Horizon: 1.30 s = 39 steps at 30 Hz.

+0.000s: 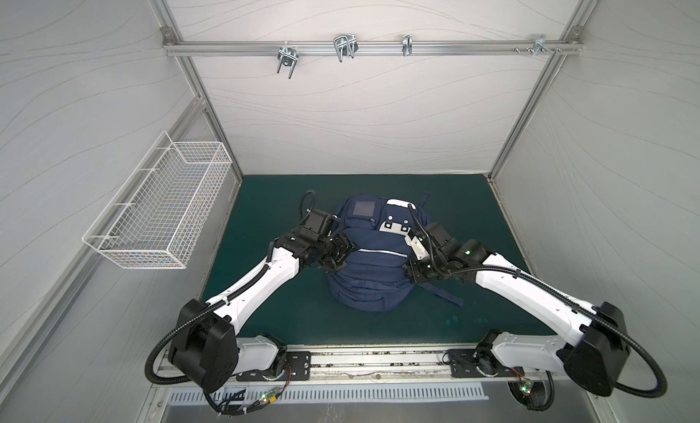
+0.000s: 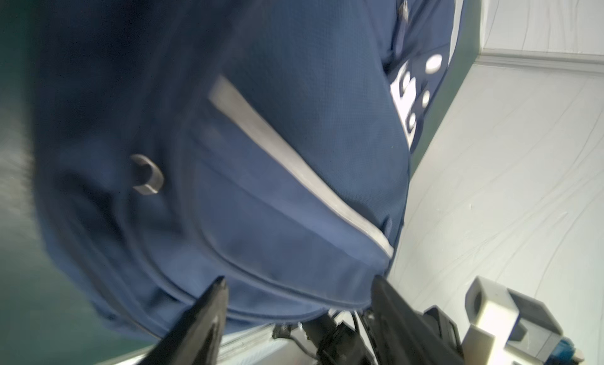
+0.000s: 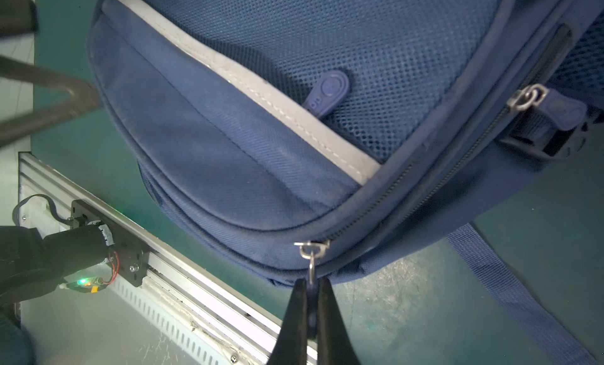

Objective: Pack the student bag
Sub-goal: 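Drag the zipper pull along the pocket edge with the right gripper while the left holds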

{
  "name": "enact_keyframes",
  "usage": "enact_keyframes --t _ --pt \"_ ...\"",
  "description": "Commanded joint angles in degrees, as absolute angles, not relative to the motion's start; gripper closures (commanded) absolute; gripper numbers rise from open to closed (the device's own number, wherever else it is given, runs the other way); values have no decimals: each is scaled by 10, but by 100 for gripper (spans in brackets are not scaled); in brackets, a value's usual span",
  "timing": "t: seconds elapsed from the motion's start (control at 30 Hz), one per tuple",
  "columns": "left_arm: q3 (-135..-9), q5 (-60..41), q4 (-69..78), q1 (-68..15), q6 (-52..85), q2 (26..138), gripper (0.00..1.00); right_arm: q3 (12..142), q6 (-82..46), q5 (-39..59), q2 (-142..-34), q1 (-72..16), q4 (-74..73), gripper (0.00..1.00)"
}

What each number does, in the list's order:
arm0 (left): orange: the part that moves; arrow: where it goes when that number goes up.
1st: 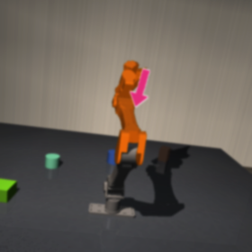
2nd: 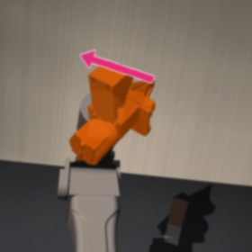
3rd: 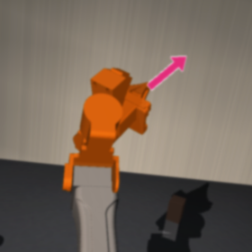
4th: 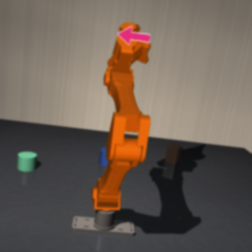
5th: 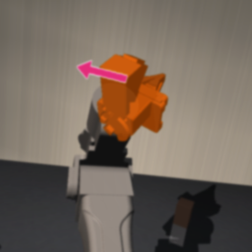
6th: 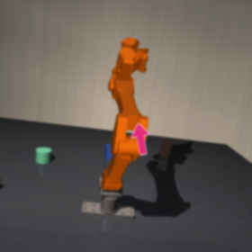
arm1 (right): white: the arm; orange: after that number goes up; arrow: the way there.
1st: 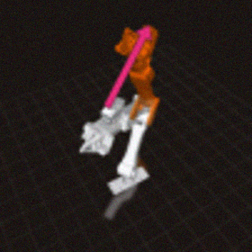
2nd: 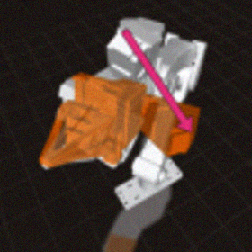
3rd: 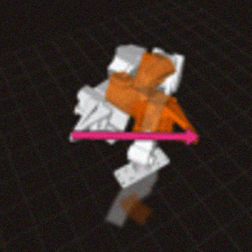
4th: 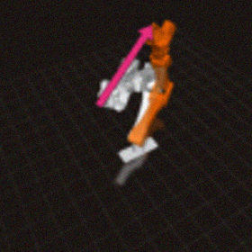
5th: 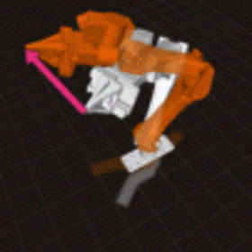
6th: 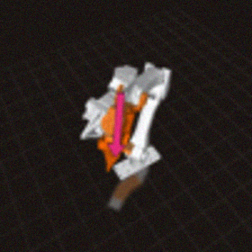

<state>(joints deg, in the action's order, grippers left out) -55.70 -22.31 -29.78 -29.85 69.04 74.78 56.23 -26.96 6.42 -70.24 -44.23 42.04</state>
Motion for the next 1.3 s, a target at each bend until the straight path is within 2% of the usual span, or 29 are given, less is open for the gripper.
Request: enact_keyframes --t 0.0,0.13,0.23,0.3,0.43,0.53,0.9,1.07,1.27 --pt "-565 -222 -265 -335 757 764 29 572 -264 89 -698 -452 420 100" --pt "-586 -233 -235 -354 775 809 32 567 -265 90 -694 -453 416 100" --pt "-603 -229 -216 -354 782 835 41 564 -263 90 -688 -454 416 100" --pt "-624 -228 -210 -355 781 855 51 563 -262 90 -682 -454 417 100" --pt "-647 -237 -202 -355 786 877 82 564 -258 76 -678 -454 426 100" --pt "-659 -229 -227 -355 769 869 100 562 -255 53 -672 -443 441 100" --pt "-672 -181 -325 -353 708 815 100 527 -226 12 -659 -333 463 100" --pt "-652 -174 -331 -354 705 793 100 544 -225 7 -701 -284 445 100" --pt "-612 -198 -287 -356 725 803 100 596 -206 -2 -778 -275 423 100"
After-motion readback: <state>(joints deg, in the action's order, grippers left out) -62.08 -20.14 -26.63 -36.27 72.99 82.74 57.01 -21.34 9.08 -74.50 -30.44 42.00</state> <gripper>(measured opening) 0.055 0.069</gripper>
